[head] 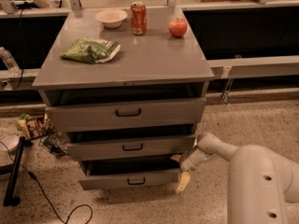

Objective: Open bottom drawer

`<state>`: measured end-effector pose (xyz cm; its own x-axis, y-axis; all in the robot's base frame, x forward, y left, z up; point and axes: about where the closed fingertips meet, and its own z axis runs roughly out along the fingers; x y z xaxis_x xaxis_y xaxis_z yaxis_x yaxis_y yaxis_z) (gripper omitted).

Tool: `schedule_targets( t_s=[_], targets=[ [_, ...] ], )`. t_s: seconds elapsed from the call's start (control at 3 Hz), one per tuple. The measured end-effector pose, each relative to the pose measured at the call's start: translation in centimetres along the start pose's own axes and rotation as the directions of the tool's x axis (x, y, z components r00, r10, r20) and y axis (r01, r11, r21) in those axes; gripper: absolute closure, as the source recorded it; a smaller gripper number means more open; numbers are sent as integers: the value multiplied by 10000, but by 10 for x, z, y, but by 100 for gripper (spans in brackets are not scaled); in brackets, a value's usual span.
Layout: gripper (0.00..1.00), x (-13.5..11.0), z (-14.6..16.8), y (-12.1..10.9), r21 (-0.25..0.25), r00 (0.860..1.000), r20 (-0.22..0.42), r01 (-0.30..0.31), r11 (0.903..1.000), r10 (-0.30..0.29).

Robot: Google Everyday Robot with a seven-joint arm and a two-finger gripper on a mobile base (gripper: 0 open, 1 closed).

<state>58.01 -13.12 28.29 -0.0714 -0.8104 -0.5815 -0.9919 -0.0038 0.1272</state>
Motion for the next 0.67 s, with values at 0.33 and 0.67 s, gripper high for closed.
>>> schedule_targets(
  t_s=[0.33,0.67],
  targets=[
    [0,7,31,-11,-167,9996,-270,18,9999,-23],
    [1,21,60,-13,-77,9989,-447,-147,9999,143]
  ],
)
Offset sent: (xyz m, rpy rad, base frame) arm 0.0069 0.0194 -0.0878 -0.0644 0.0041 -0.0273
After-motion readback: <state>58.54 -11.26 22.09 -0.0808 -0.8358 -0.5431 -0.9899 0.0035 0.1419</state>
